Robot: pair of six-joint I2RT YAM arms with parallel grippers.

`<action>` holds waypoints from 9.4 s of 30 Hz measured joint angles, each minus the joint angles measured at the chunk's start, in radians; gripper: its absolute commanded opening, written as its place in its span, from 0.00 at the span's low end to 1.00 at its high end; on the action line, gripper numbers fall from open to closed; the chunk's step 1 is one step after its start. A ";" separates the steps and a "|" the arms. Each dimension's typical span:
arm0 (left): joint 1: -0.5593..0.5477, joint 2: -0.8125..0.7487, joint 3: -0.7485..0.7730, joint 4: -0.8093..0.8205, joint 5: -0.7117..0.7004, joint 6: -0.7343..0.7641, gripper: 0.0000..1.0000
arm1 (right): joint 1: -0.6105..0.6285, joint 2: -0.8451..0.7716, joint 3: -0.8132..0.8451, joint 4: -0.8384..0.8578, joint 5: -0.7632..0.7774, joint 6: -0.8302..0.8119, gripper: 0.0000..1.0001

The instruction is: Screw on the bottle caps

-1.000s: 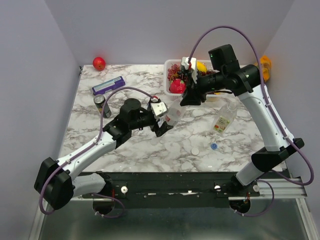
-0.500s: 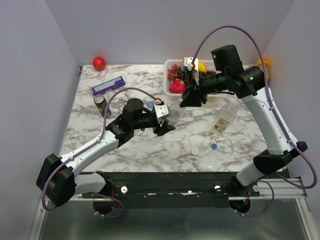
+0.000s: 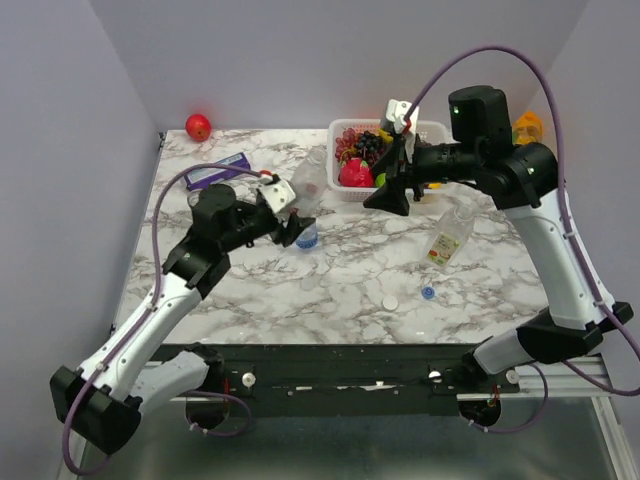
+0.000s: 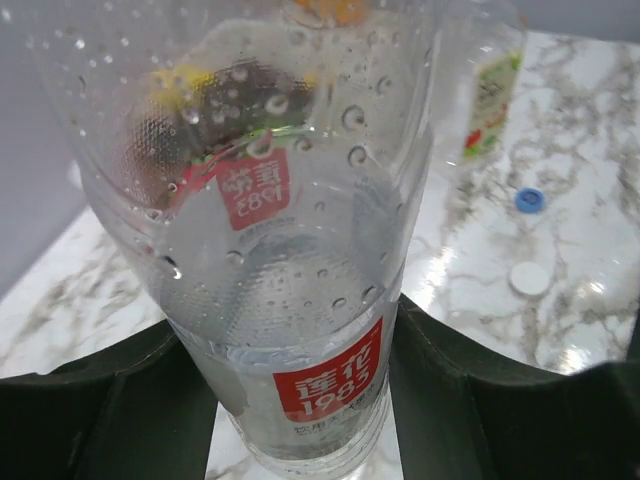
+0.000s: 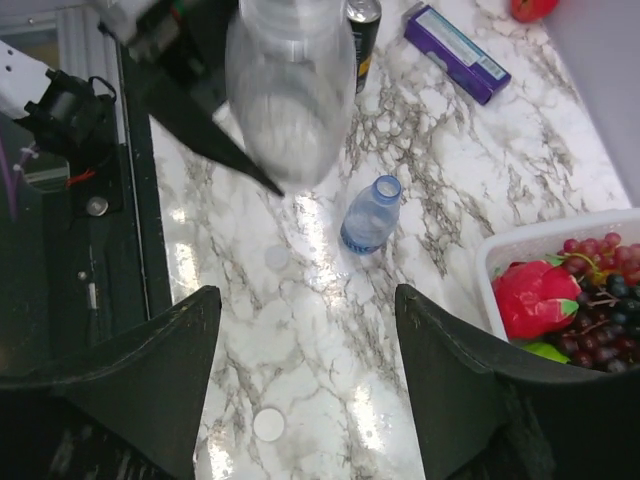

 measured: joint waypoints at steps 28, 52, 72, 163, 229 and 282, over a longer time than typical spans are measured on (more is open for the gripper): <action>0.603 -0.269 0.029 -0.064 -0.197 -0.365 0.01 | 0.387 0.450 -0.544 0.338 0.198 -0.645 0.59; 0.622 -0.283 -0.026 -0.080 -0.129 -0.380 0.03 | 0.386 0.588 -0.479 0.357 0.270 -0.652 0.58; 0.622 -0.262 -0.045 -0.064 -0.118 -0.380 0.04 | 0.388 0.616 -0.459 0.356 0.270 -0.655 0.38; -0.111 -0.061 -0.665 0.606 0.118 0.119 0.00 | 0.414 0.092 -0.046 -0.240 0.311 -0.472 0.34; -0.135 -0.060 -0.713 0.718 -0.123 0.027 0.00 | 0.412 0.146 -0.042 -0.160 0.313 -0.355 0.38; -0.212 0.051 -0.617 0.584 -0.329 -0.133 0.00 | 0.393 0.309 0.286 -0.242 0.619 0.090 0.99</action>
